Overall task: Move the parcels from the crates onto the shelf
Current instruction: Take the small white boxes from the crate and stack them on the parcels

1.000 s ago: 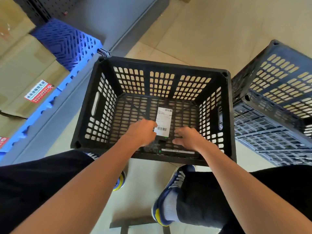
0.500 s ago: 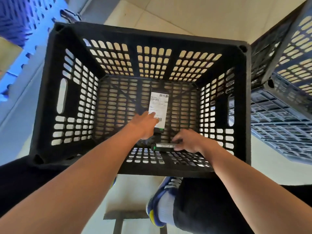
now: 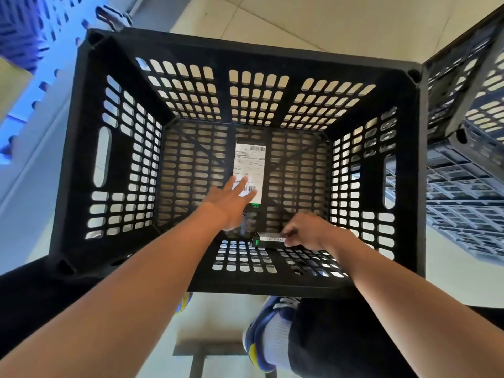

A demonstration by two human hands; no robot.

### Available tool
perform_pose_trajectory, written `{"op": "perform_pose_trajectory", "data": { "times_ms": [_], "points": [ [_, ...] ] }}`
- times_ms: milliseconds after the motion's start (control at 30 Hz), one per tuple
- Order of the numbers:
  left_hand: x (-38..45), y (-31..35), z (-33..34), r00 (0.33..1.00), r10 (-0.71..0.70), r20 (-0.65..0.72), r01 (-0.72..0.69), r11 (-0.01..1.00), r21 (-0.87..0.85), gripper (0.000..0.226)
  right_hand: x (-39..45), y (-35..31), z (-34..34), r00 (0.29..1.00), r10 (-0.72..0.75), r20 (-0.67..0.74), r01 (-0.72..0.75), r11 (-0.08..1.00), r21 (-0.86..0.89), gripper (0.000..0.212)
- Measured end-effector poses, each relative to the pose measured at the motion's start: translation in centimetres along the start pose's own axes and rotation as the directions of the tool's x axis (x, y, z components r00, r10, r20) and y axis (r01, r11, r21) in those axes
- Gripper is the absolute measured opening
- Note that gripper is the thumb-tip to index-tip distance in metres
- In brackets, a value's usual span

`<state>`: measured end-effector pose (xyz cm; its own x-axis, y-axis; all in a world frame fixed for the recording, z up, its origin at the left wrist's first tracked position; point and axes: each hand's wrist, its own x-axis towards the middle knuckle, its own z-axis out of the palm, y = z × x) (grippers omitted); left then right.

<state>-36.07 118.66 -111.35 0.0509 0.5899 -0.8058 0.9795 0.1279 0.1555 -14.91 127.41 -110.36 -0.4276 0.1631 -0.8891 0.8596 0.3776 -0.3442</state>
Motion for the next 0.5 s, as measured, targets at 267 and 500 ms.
{"op": "perform_pose_trajectory", "data": {
  "times_ms": [267,500],
  "points": [
    [-1.0,-2.3,1.0,0.991,-0.116,0.065,0.114,0.993,0.03,0.07,0.5,0.6,-1.0,0.983,0.02,-0.181,0.024,0.971,0.237,0.024],
    [-0.9,-2.7,1.6,0.975,-0.181,0.127,0.198,0.97,-0.142,0.074,1.3,0.2,-2.8,0.798,0.157,-0.581,0.124,0.902,0.414,0.019]
  ]
}}
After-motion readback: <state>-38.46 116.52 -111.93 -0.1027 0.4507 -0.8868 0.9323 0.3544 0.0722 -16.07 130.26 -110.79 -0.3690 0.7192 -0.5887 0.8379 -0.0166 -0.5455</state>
